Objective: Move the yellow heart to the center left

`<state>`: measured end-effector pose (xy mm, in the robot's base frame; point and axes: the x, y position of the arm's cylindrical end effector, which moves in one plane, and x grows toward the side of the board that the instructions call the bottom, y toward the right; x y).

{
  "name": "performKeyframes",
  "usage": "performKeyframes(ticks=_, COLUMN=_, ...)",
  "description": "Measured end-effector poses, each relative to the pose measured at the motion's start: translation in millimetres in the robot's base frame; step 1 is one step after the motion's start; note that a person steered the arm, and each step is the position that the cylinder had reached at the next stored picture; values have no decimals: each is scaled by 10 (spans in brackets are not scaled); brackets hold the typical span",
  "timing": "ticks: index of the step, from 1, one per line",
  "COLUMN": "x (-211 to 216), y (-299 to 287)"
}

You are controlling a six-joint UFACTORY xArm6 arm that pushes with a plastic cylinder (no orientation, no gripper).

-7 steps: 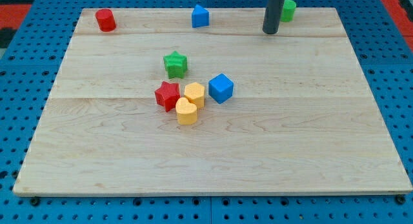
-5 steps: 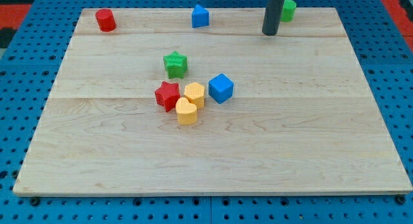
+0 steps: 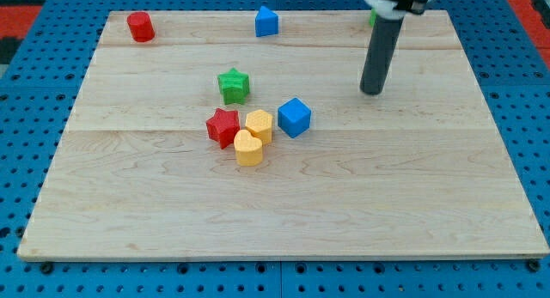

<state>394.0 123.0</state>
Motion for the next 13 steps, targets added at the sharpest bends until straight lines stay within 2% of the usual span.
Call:
performKeyframes(ticks=1, x=545, y=-264)
performKeyframes(ticks=2, x=755, y=-787)
performKeyframes(ticks=3, x=573, y=-1399)
performKeyframes(ticks=4, x=766, y=-1565)
performKeyframes(ticks=5, x=1021, y=-1485)
performKeyframes(ticks=6, x=1105, y=-1847)
performKeyframes(ticks=7, x=1365, y=-1838)
performKeyframes(ticks=8, x=1414, y=-1790)
performKeyframes(ticks=9, x=1421, y=-2261)
performKeyframes(ticks=10, x=1437, y=-2500)
performKeyframes(ticks=11, x=1648, y=-2546)
performKeyframes(ticks=12, x=1531, y=-2934)
performKeyframes(ticks=13, x=1066, y=-2997)
